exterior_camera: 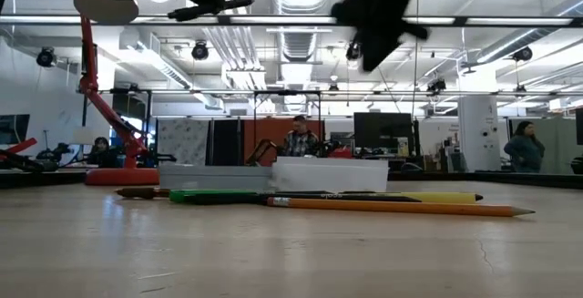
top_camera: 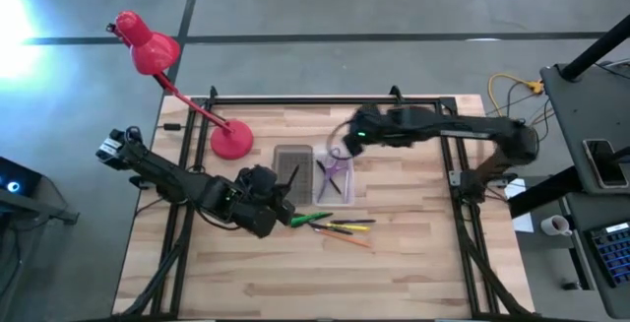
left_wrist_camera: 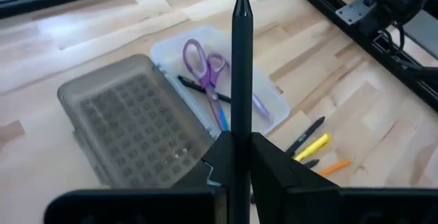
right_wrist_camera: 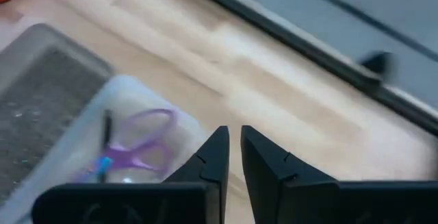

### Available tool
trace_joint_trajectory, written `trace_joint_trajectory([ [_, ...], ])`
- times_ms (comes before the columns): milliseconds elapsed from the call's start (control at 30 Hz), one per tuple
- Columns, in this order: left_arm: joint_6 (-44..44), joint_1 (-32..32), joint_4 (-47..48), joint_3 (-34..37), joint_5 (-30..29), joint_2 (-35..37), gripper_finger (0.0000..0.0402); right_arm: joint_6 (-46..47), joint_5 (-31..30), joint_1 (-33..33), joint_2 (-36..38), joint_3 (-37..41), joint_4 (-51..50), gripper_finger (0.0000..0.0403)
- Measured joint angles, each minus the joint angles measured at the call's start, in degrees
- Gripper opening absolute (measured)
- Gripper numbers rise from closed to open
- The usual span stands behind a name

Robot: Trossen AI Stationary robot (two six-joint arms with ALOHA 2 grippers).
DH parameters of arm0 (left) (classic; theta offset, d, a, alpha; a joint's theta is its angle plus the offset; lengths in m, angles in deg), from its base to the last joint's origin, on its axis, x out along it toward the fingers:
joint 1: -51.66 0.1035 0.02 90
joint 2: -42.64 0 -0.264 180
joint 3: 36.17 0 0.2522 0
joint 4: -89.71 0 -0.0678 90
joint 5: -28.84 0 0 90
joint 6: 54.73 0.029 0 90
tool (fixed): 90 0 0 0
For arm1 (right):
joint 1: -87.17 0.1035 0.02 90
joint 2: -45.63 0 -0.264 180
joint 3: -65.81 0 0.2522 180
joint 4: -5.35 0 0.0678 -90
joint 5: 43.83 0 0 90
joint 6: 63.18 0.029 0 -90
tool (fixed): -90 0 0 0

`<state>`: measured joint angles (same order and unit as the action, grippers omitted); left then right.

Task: Pick & place school supplies into a supply box
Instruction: Put the black pen into the supply box

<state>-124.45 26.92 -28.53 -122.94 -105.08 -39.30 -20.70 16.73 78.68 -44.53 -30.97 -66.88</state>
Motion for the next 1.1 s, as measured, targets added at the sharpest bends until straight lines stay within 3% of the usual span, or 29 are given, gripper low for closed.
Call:
trace_joint_trajectory([
  [133,7.42,4.94,-5.9,0.75,2.65,-0.12,0.0011,8.87,-2.73,1.75,7.7,0.67,-10.49,0.0033],
  [300,14.58,13.57,-22.22,3.99,9.73,-0.14,0.0011,25.26,-5.49,4.75,16.8,5.17,-17.95,0.0033],
  [467,10.64,19.45,-34.23,11.33,11.16,-0.14,0.0016,33.48,-5.07,8.89,22.16,13.35,-17.65,0.0033],
  [700,5.02,24.46,-53.05,23.18,21.95,-1.5,0.0015,41.76,-4.86,13.97,24.13,22.74,-13.68,0.0033],
  [800,3.07,25.55,-55.35,23.13,22.91,-4.71,0.001,40.01,-4.22,13.91,23.74,25.36,-7.15,0.0033],
  [933,3.36,25.67,-54.36,17.62,24.42,-11.3,0.0011,35.7,-2.91,12.85,22.67,27.1,0.3,0.0033],
  [1100,4.05,25.91,-38.36,5.51,22.9,-18.95,0.0035,35.01,-2.9,12.12,22.18,27.13,1.5,0.0034],
])
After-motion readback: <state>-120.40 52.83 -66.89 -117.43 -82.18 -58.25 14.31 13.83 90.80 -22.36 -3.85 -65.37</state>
